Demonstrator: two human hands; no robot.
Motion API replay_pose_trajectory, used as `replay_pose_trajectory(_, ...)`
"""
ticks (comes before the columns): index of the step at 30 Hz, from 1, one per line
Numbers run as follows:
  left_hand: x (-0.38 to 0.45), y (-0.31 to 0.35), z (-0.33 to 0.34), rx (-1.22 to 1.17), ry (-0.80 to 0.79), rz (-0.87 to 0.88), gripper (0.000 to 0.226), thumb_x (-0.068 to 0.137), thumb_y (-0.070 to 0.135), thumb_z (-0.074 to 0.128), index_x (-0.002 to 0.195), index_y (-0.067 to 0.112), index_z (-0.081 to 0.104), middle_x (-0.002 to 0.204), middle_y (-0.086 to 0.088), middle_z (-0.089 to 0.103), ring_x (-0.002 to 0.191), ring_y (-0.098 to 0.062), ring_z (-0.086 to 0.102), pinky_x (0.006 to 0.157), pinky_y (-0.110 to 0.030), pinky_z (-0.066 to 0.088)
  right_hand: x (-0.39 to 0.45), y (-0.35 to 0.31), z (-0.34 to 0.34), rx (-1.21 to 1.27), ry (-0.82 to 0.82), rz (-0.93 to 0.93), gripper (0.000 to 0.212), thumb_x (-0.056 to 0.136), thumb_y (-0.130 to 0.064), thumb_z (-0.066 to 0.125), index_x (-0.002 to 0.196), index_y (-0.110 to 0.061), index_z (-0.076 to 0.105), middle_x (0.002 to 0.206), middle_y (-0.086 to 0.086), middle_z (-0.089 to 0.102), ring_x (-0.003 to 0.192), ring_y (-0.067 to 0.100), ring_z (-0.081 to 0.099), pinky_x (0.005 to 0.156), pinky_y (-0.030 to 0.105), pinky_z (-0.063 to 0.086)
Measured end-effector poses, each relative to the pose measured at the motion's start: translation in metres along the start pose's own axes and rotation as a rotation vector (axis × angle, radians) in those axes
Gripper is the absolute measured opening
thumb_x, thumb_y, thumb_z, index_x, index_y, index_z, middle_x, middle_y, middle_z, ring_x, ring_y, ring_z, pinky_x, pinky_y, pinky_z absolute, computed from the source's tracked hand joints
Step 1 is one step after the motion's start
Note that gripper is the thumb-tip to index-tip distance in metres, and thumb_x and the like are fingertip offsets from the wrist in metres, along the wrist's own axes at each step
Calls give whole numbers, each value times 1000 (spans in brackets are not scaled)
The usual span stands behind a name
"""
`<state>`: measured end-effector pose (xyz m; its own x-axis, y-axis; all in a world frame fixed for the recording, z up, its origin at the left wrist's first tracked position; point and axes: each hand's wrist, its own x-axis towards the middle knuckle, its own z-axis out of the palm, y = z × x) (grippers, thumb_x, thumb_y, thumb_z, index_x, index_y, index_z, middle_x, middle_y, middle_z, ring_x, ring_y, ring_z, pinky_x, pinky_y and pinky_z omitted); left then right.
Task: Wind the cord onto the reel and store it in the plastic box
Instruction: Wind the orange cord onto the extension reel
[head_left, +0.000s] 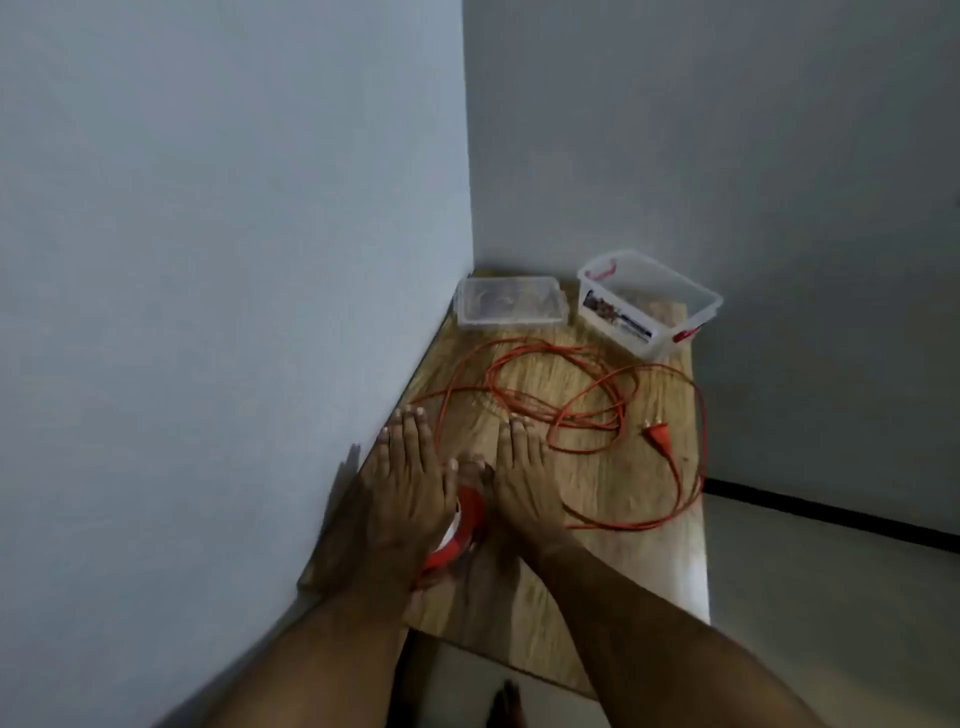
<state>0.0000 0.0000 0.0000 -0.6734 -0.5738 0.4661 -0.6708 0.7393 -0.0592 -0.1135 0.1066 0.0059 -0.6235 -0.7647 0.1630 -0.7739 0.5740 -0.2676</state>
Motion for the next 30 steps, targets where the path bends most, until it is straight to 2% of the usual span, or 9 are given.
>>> replay_pose_trajectory(5,-36,-23,12,9,-215,-101,87,96,58,40,157,-4,37,158,-26,44,146,-43,45,125,-49,24,-30,-35,23,124,-182,-23,95,95,-67,2,157,3,17,164,26,19,154,39,17,124,44,8)
replay_pose_trajectory(7,-39,-22,13,-10,-271,-155,86,95,58,39,154,-5,43,155,-26,49,142,-43,50,123,-49,29,-38,-40,25,154,-118,-24,97,97,-65,-7,153,5,29,156,31,35,146,44,33,122,51,24)
replay_pose_trajectory(9,-40,-21,11,-7,-291,-180,81,97,56,39,149,-6,49,150,-26,55,138,-43,55,121,-48,34,-41,-43,26,153,-63,-2,72,106,-51,10,141,3,43,143,32,50,134,46,48,112,55,41)
replay_pose_trajectory(11,-41,-19,6,-62,-314,-260,71,102,51,44,146,-5,53,146,-24,59,133,-40,59,117,-47,40,-39,-43,26,126,-51,65,53,107,-43,30,133,-1,51,144,27,49,132,41,47,110,52,40)
replay_pose_trajectory(15,-40,-10,2,-241,-347,-511,59,104,49,47,135,0,58,137,-22,64,123,-36,62,107,-44,49,-38,-46,26,67,-18,160,48,103,-46,37,121,-8,61,149,21,45,128,35,47,103,48,39)
replay_pose_trajectory(22,-19,27,-1,-611,-301,-763,57,102,34,46,144,-4,49,145,-26,52,131,-44,54,105,-50,49,-21,-45,19,390,81,394,48,93,-46,59,122,-8,57,156,15,27,136,34,41,109,51,42)
replay_pose_trajectory(24,0,34,-8,-678,-297,-753,51,103,27,53,144,-3,49,147,-25,50,134,-43,51,108,-49,46,-12,-31,9,437,145,394,49,90,-47,62,122,-10,56,154,16,25,135,36,42,105,52,46)
replay_pose_trajectory(27,51,42,-26,-742,-289,-660,54,100,25,65,148,4,51,151,-18,53,139,-38,51,115,-48,43,9,-6,-21,520,258,404,49,91,-47,64,120,-7,60,150,18,26,121,32,51,97,41,50)
replay_pose_trajectory(30,111,54,-56,-854,-272,-492,56,91,28,76,142,11,60,142,-14,64,126,-35,64,104,-48,54,34,19,-63,607,346,399,44,94,-42,66,118,-6,63,147,17,29,113,17,45,91,26,41)
